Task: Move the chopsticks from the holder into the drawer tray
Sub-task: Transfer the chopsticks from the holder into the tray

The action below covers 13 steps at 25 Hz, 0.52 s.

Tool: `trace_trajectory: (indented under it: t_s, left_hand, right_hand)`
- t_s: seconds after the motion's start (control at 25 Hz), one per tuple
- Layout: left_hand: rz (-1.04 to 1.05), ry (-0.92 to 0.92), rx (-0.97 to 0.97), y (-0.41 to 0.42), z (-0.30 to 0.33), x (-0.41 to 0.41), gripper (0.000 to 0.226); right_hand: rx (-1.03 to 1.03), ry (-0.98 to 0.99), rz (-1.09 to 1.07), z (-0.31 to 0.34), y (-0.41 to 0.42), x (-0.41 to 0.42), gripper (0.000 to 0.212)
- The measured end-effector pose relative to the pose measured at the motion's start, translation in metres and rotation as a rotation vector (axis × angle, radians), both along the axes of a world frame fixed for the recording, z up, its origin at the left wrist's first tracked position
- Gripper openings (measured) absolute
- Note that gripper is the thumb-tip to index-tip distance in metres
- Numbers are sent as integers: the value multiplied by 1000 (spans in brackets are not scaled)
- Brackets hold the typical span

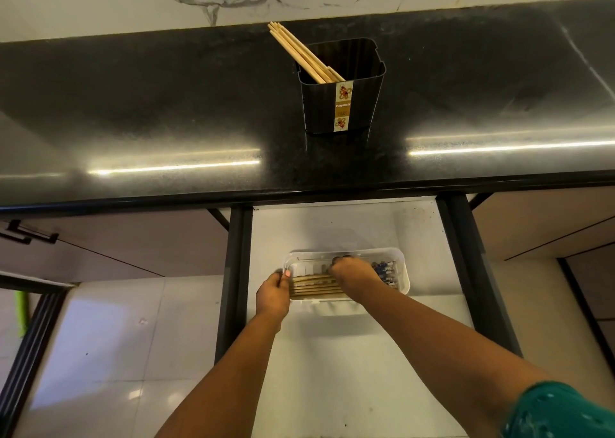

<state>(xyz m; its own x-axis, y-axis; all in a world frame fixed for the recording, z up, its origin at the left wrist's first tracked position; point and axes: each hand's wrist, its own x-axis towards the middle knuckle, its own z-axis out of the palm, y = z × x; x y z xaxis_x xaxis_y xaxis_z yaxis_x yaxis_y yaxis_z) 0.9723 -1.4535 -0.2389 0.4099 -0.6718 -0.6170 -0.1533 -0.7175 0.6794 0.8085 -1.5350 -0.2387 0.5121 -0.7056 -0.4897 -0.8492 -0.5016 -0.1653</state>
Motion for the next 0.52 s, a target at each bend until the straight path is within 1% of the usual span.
trace_trajectory:
  t_s: [0.12,0.16,0.24,0.36,0.44,0.52]
  left_hand:
    - [-46,-44,-18,1,0,1,34]
    - [-59,-59,-20,1,0,1,34]
    - [-65,-62,-18,2,0,2,34]
    - [-37,-48,-20,1,1,1,34]
    - [-11,-49,-21,1,0,-1,34]
    - [6,-44,-13,1,-2,-1,35]
  right_hand:
    - [38,-31,-7,-3,-3,-1,28]
    - [20,-35,8,-4,-4,-2,26]
    - [-26,-22,-30,-3,-4,-9,27]
    - [-18,-36,-160,0,2,-20,30]
    - [-31,-2,-171,1,4,-23,31]
    - [-33,-27,-210,0,5,-20,29]
